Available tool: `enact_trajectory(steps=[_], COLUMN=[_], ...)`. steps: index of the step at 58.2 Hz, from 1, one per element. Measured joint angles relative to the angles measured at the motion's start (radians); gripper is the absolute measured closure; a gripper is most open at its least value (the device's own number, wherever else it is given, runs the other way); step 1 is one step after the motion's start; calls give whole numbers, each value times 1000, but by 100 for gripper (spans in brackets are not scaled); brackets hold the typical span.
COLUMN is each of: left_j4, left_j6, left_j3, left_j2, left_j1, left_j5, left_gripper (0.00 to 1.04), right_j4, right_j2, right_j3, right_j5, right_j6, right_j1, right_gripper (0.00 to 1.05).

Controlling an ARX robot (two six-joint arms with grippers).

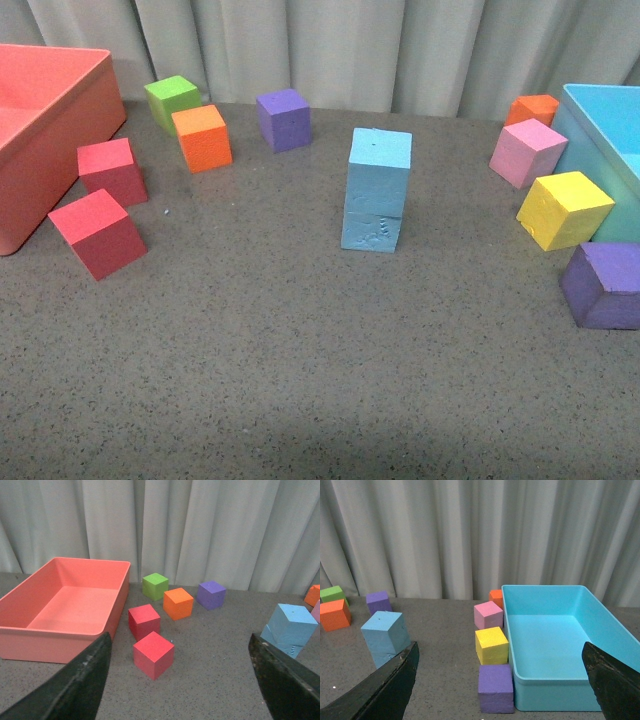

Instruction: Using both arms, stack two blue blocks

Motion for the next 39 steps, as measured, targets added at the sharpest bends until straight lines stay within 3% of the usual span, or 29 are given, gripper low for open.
enact_trajectory(steps=[5,39], left_j4=[0,0], left_j6=[2,3], left_j3=[0,0], left_j2=[0,0], left_j1=[0,0], left_j5=[0,0], left_gripper=[5,7], right_j4=[0,0], right_j2=[0,0], right_j3=[0,0], right_j5=[0,0], right_j6=[0,0], right_j1=[0,0], right_gripper=[10,10])
